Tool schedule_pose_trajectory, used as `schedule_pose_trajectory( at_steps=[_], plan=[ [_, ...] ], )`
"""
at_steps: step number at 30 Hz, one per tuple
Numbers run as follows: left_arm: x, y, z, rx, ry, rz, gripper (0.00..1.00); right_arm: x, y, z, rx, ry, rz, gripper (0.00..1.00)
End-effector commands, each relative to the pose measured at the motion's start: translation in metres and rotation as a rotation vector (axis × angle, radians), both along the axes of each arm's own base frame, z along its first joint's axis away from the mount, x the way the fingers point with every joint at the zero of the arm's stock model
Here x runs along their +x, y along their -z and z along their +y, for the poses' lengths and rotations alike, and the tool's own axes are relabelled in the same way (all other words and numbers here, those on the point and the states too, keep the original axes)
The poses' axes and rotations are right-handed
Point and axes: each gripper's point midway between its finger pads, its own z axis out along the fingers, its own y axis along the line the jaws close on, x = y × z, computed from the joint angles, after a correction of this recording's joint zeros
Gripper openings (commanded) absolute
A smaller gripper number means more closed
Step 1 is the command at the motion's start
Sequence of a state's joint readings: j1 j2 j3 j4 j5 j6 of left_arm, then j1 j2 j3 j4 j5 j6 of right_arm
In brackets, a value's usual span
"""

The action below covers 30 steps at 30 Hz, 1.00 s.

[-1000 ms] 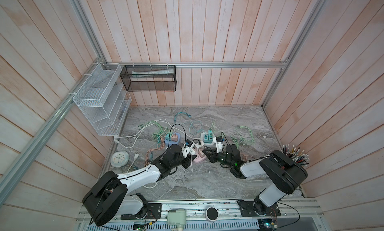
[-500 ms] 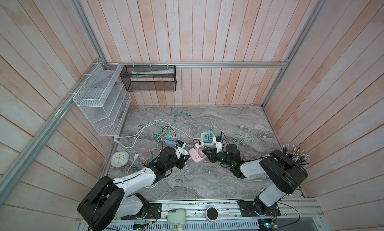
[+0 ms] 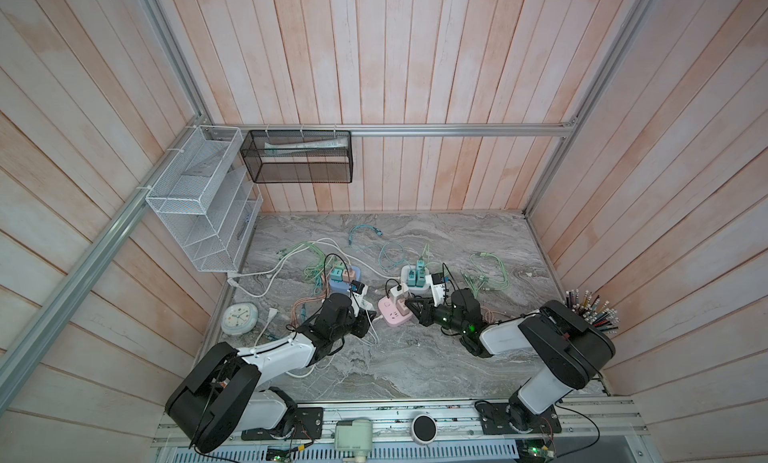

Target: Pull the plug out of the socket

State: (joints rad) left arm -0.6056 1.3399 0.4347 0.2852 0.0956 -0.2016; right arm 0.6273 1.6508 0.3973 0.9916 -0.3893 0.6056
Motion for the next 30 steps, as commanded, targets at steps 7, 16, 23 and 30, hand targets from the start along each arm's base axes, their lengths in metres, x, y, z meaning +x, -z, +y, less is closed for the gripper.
schedule_pose_trajectory(
  at_steps=[7,16,23,30],
  plan=[
    [0.027,-0.001,0.001,0.004,-0.088,-0.015,0.03,-0.048,0.101,-0.039,-0.268,0.008,0.326,0.13],
    [0.028,0.011,0.008,0.082,-0.135,0.088,0.08,-0.048,0.103,-0.039,-0.271,0.010,0.331,0.12],
    [0.023,0.014,0.014,0.180,-0.132,0.177,0.10,-0.047,0.105,-0.037,-0.267,0.004,0.336,0.12],
    [0.016,0.035,0.011,0.262,-0.116,0.342,0.16,-0.048,0.104,-0.038,-0.267,0.007,0.334,0.12]
  ],
)
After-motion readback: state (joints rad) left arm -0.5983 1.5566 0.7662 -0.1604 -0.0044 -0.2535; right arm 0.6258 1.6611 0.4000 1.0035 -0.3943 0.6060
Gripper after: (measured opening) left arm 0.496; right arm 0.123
